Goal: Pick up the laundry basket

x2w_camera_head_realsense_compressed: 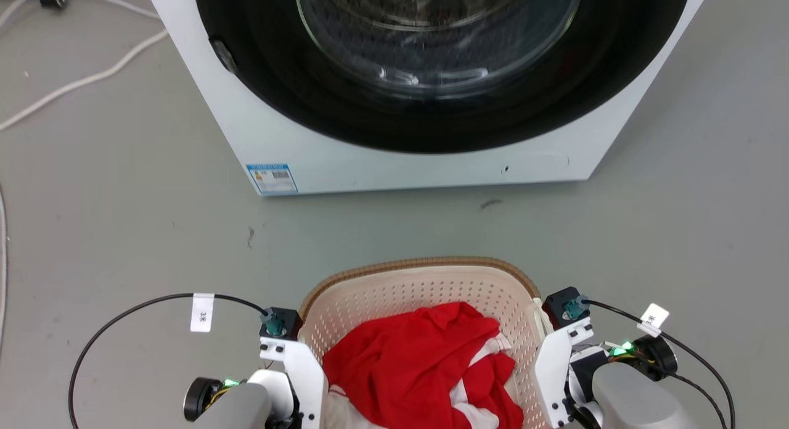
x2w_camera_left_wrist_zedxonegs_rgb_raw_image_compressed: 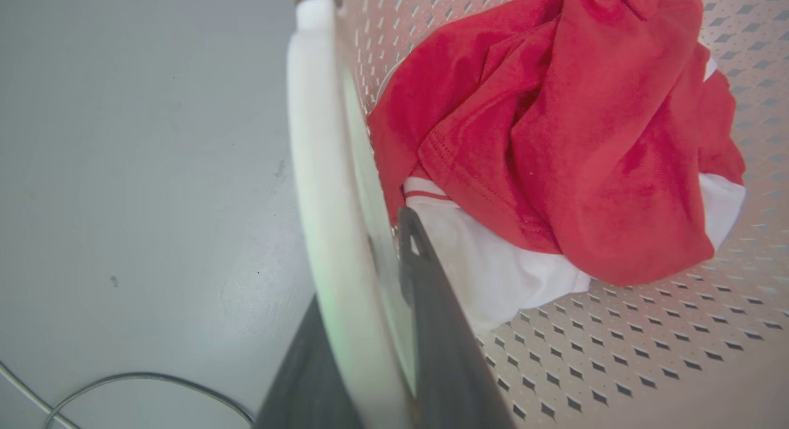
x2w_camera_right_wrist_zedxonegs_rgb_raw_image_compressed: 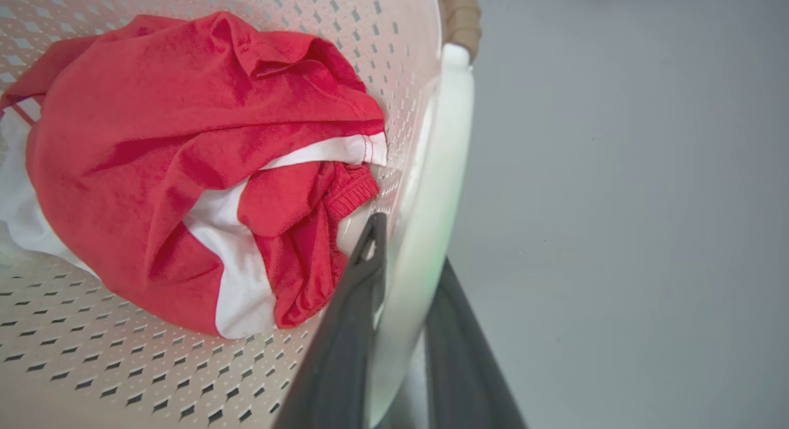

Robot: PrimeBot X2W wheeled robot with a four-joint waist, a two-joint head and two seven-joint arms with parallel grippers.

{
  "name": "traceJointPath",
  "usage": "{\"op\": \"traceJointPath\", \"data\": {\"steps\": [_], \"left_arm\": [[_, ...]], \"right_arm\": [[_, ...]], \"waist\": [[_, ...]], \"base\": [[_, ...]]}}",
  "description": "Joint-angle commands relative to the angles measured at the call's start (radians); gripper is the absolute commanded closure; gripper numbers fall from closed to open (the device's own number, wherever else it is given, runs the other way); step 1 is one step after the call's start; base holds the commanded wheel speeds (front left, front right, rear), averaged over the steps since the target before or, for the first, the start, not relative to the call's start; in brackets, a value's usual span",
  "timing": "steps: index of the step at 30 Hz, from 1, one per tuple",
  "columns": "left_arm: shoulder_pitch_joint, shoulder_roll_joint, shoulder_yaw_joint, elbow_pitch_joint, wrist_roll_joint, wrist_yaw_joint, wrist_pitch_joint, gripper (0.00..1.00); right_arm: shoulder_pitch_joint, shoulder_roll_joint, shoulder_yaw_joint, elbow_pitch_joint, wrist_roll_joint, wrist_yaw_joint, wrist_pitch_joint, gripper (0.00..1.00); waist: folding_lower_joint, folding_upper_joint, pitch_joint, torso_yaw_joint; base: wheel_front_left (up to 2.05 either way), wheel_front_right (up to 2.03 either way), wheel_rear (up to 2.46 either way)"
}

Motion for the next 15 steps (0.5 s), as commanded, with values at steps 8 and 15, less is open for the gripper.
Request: {"op": "traceJointPath", "data": {"steps": [8,15], "left_arm": [[0.056,-0.004,-0.077,-0.042,-0.095,-0.020,0.034,1.00],[0.070,-0.001,-0.121,-0.028,-0.140,-0.020,0.037,1.00]], "right_arm": [[0.035,0.033,0.105,-0.014,0.092,0.013,0.045,1.00],[0.051,0.027,0.169,0.004,0.143,0.013,0.074,1.00]], "waist": [[0.0003,-0.0001,-0.153,0.007],[0.0003,-0.0001,-0.221,0.010]], "base": [[0.00,0.00,0.00],[0.00,0.00,0.00]]}}
